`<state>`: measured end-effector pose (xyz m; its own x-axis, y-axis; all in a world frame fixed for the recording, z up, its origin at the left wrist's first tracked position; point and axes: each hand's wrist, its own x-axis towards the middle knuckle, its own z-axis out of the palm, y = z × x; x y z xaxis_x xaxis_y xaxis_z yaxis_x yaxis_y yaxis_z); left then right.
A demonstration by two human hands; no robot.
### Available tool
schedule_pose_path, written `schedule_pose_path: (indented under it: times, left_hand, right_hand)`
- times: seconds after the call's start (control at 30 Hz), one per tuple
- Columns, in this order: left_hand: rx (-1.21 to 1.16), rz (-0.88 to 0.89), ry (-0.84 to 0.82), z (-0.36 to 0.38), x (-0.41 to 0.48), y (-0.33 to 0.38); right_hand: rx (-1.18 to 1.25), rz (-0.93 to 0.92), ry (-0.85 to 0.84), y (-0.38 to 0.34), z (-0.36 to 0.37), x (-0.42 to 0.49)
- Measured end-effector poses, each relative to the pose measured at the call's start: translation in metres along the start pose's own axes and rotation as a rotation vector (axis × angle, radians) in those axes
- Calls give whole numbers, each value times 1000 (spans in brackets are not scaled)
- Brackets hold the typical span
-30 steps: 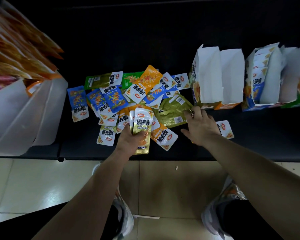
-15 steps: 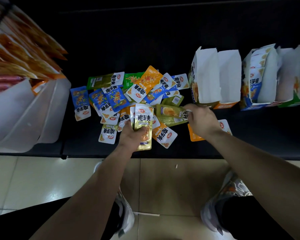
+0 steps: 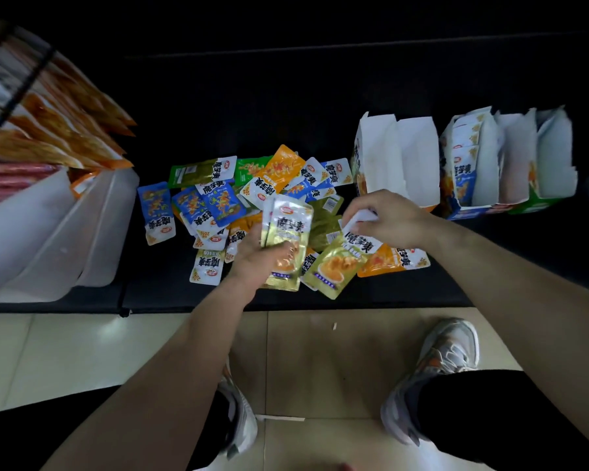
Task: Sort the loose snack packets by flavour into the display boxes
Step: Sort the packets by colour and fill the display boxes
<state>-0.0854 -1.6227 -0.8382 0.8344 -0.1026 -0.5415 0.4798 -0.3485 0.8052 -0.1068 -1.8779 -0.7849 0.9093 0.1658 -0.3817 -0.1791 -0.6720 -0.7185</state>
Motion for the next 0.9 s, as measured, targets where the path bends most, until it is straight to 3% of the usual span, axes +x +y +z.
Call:
schedule_pose_path:
  times: [0.17,0.3,0.4,0.6,0.9]
  left_hand:
    - [-137,-46,-201,24,-13,3]
    - [61,-13,-263,23,-11,-3]
    - [82,-5,-163,11,1,-13]
    - [-62,-81,107,-17,27,-35]
    - [-3,-68,215,-18,38,-41]
  right_hand:
    - [42,-8,221,-18,26,11]
    - [20,-4,322,-20,48,27]
    - [-37,65,453,-3,60,38]
    - [-518,71,-104,41,92,48]
    - [-779,72,-4,62,104,32]
